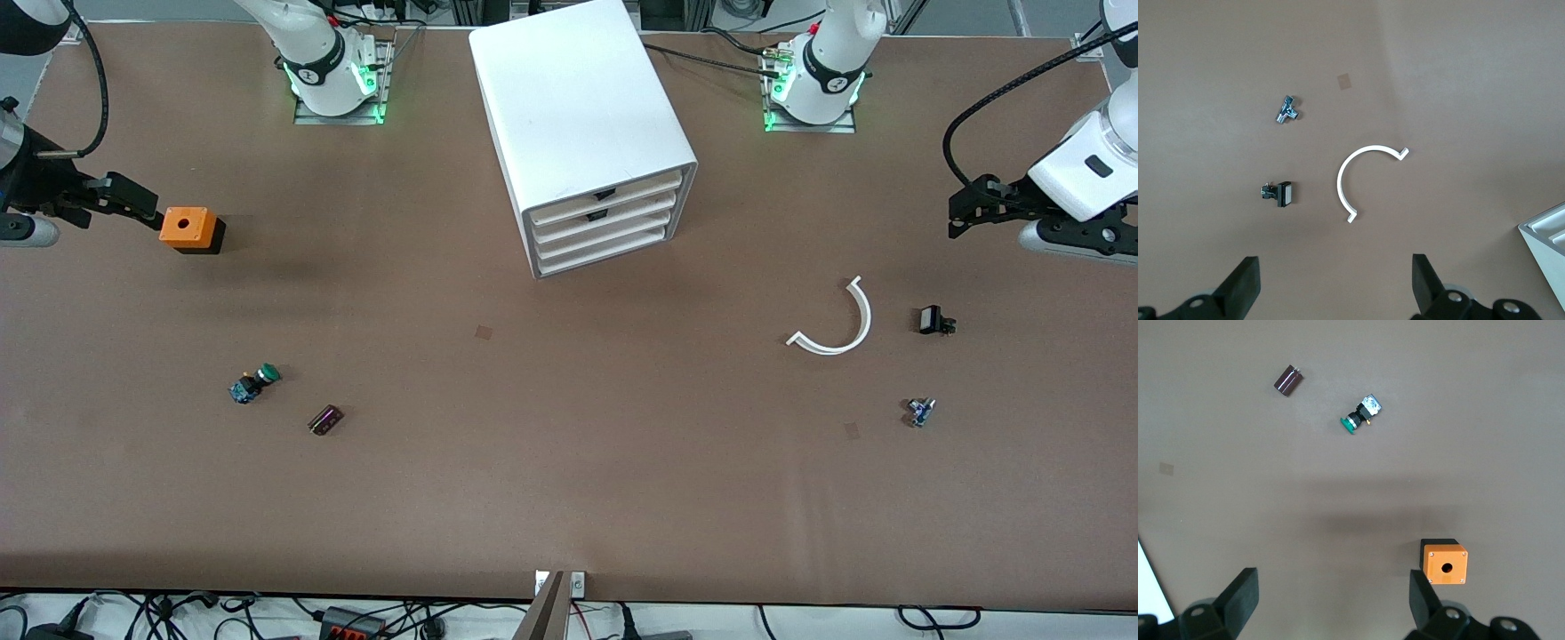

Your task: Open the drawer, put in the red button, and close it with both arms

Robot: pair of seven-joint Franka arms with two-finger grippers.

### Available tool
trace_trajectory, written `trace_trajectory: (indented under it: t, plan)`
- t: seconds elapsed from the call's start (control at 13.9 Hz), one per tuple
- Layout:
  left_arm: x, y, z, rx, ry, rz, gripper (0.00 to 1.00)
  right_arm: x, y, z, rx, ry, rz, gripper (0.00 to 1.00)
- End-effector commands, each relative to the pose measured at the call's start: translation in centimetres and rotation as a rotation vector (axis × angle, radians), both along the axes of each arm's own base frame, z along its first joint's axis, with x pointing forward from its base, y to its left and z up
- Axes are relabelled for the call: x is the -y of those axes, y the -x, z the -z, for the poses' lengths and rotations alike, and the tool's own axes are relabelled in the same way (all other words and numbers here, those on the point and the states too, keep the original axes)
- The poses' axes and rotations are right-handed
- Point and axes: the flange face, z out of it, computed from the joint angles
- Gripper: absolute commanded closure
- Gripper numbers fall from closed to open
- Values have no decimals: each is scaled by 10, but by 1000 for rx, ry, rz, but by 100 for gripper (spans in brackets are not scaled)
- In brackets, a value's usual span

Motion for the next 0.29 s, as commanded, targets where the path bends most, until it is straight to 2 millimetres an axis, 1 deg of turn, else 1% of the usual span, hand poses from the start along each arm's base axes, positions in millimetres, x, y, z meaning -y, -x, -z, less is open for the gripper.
trace_trajectory:
  t: [0.0,0.22]
  plan:
    - [0,-4,-5,-8,10,-10,0,-1,4,-7,3,-1,-12,0]
    - [0,-4,-5,-8,10,-10,0,-2,4,-7,3,-4,-13,0]
